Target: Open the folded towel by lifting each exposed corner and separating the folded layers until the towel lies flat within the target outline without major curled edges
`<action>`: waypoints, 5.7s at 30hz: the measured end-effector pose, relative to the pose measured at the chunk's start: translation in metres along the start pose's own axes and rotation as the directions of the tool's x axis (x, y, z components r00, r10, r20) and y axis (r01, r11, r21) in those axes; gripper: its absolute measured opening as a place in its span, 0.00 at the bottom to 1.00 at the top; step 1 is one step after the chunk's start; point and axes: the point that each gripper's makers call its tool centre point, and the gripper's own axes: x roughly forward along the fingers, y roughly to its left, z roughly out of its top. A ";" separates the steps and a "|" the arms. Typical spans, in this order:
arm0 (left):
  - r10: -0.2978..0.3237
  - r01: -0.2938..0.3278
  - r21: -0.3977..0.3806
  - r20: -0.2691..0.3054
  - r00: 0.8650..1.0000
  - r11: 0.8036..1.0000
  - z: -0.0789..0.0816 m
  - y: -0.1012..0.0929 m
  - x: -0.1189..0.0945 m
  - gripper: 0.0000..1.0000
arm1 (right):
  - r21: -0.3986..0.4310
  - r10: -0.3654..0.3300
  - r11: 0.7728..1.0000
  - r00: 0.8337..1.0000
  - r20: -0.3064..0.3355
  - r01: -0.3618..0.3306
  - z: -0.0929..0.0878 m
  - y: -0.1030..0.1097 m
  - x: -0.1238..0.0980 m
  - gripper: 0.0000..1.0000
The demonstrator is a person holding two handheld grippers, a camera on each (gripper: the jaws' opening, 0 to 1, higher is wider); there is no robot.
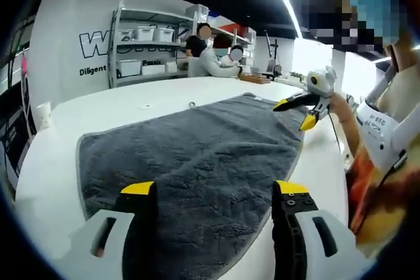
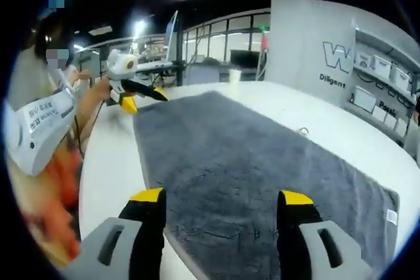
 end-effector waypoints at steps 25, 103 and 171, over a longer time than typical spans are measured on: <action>0.016 0.007 0.113 -0.205 0.979 0.994 -0.037 -0.005 0.012 0.24 | 0.045 -0.128 0.991 0.990 -0.054 0.130 -0.018 -0.033 -0.026 0.82; 0.059 -0.065 -0.119 -0.050 0.997 0.991 -0.014 0.007 0.010 1.00 | 0.244 -0.425 0.844 0.874 -0.237 0.477 -0.101 -0.099 -0.121 0.72; 0.134 -0.138 -0.072 -0.061 0.989 0.988 -0.012 0.014 -0.005 0.97 | 0.366 -0.506 0.731 0.817 -0.277 0.576 -0.155 -0.130 -0.171 0.73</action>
